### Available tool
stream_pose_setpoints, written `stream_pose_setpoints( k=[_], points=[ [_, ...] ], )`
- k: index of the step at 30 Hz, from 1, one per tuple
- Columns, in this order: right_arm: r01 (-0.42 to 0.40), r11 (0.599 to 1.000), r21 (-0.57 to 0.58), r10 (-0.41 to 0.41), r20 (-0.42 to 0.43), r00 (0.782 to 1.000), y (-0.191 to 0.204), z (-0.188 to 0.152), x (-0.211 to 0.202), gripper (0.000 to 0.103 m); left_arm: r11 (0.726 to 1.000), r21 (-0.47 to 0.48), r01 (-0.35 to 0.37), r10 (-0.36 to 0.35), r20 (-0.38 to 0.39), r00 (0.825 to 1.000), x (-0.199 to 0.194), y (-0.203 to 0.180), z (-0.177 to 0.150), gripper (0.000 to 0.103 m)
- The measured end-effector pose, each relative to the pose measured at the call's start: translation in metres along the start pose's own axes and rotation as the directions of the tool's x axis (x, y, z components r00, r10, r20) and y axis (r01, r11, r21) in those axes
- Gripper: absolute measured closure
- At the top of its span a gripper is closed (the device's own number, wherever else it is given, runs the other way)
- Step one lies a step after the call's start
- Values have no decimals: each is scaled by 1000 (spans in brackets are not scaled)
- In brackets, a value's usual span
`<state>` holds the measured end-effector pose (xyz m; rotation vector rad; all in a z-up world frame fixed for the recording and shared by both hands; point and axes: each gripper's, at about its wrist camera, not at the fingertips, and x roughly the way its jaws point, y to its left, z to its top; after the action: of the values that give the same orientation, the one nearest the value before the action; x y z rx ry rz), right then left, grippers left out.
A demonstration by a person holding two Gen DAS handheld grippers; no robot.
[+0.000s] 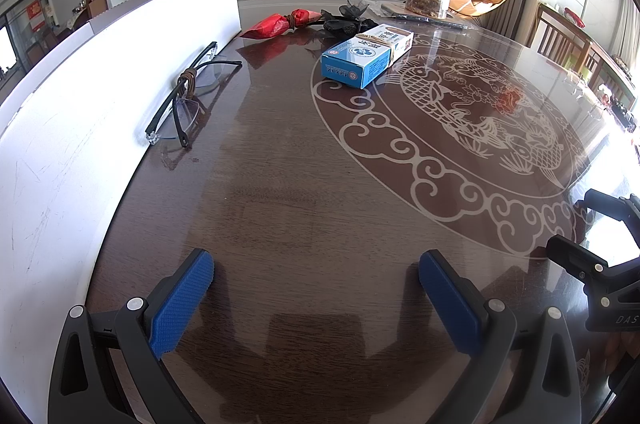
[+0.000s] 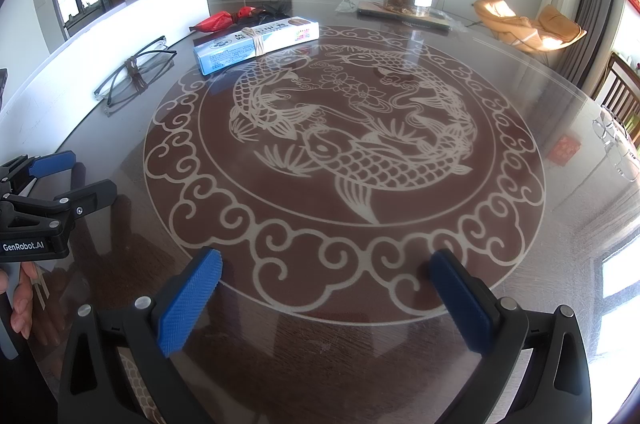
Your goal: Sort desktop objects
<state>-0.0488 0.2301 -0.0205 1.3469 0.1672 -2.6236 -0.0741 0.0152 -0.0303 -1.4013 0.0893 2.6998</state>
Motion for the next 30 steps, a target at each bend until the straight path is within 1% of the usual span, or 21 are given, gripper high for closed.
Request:
stream_pose_setpoints(
  k=[30],
  points=[
    [0, 1000, 0, 0, 0, 1000, 0, 0, 0, 0, 1000, 6, 0, 0, -6, 1000, -1, 1, 0, 0]
  ],
)
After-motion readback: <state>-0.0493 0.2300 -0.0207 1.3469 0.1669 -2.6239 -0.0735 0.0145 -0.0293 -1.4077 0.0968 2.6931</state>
